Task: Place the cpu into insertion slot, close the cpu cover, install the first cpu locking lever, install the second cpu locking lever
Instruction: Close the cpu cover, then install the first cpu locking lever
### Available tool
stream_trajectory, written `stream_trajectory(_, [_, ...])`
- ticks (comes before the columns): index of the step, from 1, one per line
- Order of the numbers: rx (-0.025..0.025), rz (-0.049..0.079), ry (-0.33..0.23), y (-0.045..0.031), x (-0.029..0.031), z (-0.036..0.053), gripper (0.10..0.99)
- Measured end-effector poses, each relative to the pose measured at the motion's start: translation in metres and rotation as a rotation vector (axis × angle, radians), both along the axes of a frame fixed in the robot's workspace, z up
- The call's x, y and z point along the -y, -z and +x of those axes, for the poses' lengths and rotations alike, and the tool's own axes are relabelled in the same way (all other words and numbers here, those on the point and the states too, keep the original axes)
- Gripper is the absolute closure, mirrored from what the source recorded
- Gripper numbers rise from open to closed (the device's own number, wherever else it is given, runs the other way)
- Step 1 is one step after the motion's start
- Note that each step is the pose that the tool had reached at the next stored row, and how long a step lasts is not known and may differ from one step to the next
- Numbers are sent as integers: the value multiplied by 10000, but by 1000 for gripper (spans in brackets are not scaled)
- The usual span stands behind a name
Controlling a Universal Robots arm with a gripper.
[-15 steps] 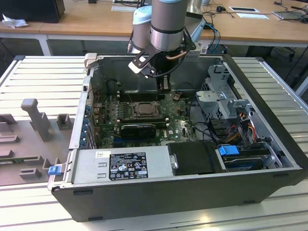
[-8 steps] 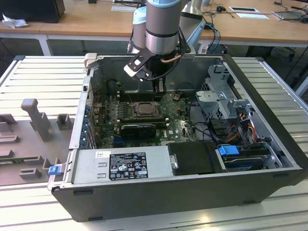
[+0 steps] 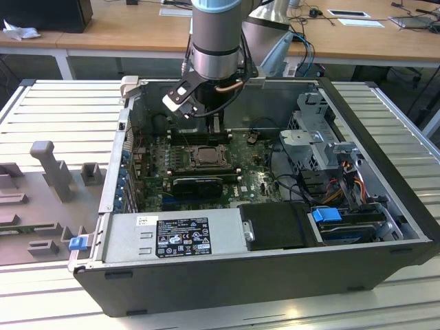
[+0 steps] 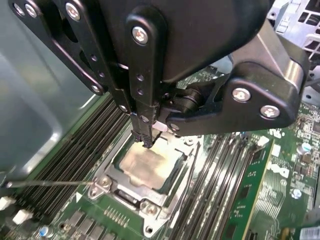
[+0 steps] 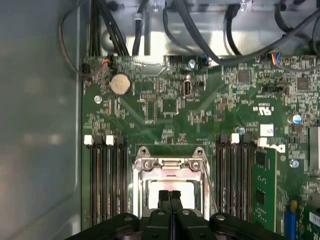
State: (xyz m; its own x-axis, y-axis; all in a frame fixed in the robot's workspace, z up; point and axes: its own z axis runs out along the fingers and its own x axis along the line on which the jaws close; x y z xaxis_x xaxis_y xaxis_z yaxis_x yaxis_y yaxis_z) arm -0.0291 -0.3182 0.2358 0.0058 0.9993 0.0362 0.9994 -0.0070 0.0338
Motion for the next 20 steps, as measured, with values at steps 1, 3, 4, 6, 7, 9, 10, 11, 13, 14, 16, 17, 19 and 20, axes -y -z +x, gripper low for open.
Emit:
stream_trajectory(1, [1,2,0,1,0,-13,980])
stream_trajectory(3, [1,1,0,1,0,-37,980])
stream_trajectory(4, [1,2,0,1,0,-49,980])
stream_trajectory(6, [0,1,-2,1,0,-64,980])
stream_trajectory(7, [0,1,-2,-2,1,-65,980])
stream_trajectory(9, [0,1,0,-30,0,-65,980])
stream_trajectory(10, [0,1,0,-44,0,-65,980])
stream_trajectory(11, [1,2,0,-63,0,-65,980])
stream_trajectory(13, [1,2,0,-160,0,-65,980])
stream_trajectory(14, [1,1,0,-200,0,-65,980])
stream_trajectory(16, [0,2,-1,-268,0,-65,980])
stream_trajectory(17, [1,2,1,-294,0,-65,980])
stream_trajectory(19, [1,1,1,-353,0,-65,980])
stream_trajectory(20, [0,1,2,-379,0,-65,980])
